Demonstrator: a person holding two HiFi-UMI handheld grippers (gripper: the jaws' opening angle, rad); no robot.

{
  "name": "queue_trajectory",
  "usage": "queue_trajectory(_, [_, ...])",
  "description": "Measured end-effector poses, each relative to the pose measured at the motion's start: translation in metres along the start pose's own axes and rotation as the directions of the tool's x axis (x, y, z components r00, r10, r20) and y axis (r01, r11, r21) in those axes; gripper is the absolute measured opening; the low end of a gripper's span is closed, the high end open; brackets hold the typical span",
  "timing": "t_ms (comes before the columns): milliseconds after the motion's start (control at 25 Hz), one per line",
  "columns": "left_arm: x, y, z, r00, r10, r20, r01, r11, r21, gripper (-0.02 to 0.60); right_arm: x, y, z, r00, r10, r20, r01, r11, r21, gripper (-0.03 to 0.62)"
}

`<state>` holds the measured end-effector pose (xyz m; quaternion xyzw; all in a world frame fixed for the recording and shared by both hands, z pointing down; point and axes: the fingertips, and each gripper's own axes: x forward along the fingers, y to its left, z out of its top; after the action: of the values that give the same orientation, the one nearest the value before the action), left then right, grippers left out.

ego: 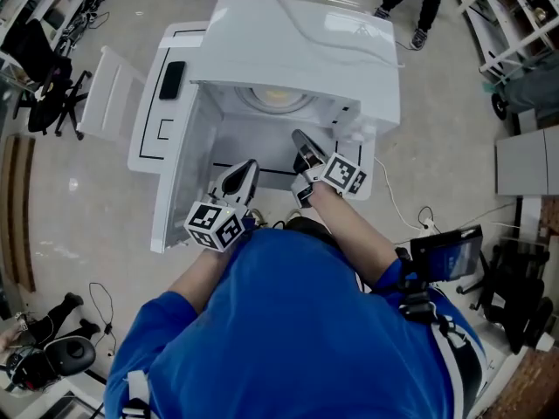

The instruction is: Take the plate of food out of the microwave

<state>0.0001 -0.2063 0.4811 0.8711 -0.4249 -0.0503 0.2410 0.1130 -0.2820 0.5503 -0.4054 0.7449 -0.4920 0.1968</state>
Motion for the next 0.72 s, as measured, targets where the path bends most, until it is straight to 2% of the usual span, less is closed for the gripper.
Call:
queue_trajectory(120, [-0.002, 0.003, 0.000, 1.000, -0.007, -0.005, 0.007, 1.000, -0.004, 0.009, 0.015, -0.014, 0.005, 0.998, -0.041, 0.049, 0.035, 0.992, 0.119, 0.031])
queue_trajectory(240, [-0.003, 0.007, 0.001, 1.000, -0.010, -0.002, 0.010, 1.000, -0.008, 0.009, 0.028, -0.025, 0.014, 0.992, -0.087, 0.089, 0.069, 0.978, 0.196, 0.067])
queue_trajectory(360, [-0.002, 0.010, 0.004, 1.000, -0.016, 0.000, 0.016, 1.000, -0.009, 0.009, 0.037, -0.034, 0.025, 0.984, -0.133, 0.118, 0.102, 0.966, 0.238, 0.069])
queue_trajectory(440, [-0.001, 0.012, 0.007, 1.000, -0.021, 0.003, 0.021, 1.000, -0.010, 0.009, 0.043, -0.037, 0.030, 0.981, -0.152, 0.119, 0.122, 0.965, 0.231, 0.069])
queue_trajectory(560, [0.001, 0.016, 0.009, 1.000, -0.024, 0.009, 0.024, 1.000, -0.014, 0.009, 0.052, -0.034, 0.032, 0.983, -0.164, 0.081, 0.153, 0.981, 0.123, 0.068])
queue_trajectory(640, [0.002, 0.018, 0.010, 1.000, -0.026, 0.012, 0.026, 1.000, -0.018, 0.009, 0.057, -0.030, 0.029, 0.984, -0.175, 0.036, 0.175, 0.984, -0.017, 0.072])
queue_trajectory(720, [0.004, 0.021, 0.012, 0.999, -0.029, 0.014, 0.030, 0.999, -0.020, 0.009, 0.061, -0.027, 0.024, 0.981, -0.191, -0.015, 0.184, 0.961, -0.205, 0.074])
